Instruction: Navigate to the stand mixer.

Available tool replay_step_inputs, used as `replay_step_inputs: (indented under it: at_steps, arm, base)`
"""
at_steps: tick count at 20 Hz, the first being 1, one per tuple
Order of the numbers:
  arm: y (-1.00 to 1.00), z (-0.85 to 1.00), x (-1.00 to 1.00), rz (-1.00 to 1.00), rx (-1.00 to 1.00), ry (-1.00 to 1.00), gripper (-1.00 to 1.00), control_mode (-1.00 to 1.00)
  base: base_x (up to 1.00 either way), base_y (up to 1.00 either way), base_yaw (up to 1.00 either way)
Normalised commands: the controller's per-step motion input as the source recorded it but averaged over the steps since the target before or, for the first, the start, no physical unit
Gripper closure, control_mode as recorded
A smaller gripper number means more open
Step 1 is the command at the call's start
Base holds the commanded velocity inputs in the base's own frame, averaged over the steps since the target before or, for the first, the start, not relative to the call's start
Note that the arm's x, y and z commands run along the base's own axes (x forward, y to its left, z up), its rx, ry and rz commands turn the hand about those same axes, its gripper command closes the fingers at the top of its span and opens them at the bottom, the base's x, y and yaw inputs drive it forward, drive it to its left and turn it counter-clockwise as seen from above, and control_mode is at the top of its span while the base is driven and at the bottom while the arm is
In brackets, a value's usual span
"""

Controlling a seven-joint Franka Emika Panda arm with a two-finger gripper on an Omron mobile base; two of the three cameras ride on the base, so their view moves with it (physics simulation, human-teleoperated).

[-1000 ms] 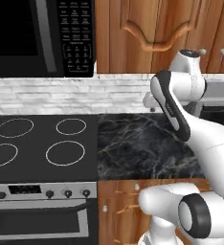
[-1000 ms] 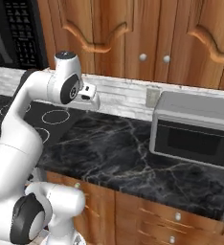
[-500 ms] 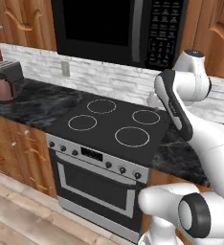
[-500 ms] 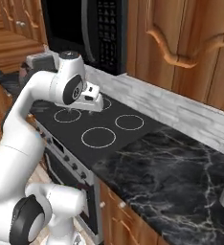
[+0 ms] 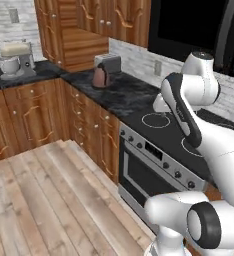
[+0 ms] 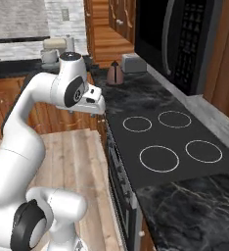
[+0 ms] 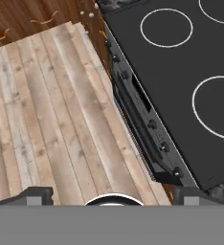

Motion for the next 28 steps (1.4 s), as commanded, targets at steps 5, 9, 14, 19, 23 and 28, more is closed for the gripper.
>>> replay_step_inputs:
  at_steps: [5, 9, 14, 19, 23, 28]
  arm:
    - [0.0, 0.0, 0.0, 0.0, 0.0, 0.0, -1.0, 1.0]
    - [0.0, 0.0, 0.0, 0.0, 0.0, 0.0, -1.0, 1.0]
    - [0.0, 0.0, 0.0, 0.0, 0.0, 0.0, -1.0, 1.0]
    - [0.0, 0.0, 0.0, 0.0, 0.0, 0.0, -1.0, 1.0]
    - [0.0, 0.0, 0.0, 0.0, 0.0, 0.0, -1.0, 1.0]
    - [0.0, 0.0, 0.0, 0.0, 0.0, 0.0, -1.0, 1.0]
  base:
    - [-0.16, 0.4, 0.71]
    - [-0.06, 0.89, 0.36]
    - [0.31, 0.77, 0.11]
    - [1.0, 0.45, 0.19]
    - [1.0, 0.09, 0.19]
    - [1.0, -0.1, 0.21]
